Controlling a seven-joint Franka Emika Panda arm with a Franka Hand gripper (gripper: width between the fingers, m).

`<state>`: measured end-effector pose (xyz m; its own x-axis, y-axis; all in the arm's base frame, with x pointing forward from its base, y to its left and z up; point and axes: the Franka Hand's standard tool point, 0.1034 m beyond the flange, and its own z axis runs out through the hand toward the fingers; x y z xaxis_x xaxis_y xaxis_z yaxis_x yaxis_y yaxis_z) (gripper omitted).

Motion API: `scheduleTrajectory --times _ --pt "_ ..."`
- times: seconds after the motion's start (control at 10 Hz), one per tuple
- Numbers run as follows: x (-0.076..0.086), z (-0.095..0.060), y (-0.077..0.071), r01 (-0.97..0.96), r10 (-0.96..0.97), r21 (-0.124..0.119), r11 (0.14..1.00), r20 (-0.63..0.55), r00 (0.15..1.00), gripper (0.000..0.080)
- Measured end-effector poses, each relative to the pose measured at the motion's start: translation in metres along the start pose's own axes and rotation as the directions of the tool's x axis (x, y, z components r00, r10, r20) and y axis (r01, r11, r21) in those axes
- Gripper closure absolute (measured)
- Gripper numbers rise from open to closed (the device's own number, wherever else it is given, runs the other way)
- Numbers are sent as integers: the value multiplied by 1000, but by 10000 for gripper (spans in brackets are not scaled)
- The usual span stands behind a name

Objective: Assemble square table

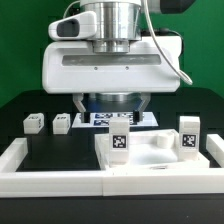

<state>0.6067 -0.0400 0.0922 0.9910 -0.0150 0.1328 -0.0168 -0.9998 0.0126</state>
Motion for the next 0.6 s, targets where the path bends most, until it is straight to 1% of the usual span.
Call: scheduleTrajectory --times 0.2,0.4,0.6 --pt "-1 4 -1 4 -4 -3 1000 4 1000 151" --pt "-1 5 -2 1 -1 -3 1000 4 1000 151" --pt "-2 7 -10 -10 10 1 1000 8 1000 151"
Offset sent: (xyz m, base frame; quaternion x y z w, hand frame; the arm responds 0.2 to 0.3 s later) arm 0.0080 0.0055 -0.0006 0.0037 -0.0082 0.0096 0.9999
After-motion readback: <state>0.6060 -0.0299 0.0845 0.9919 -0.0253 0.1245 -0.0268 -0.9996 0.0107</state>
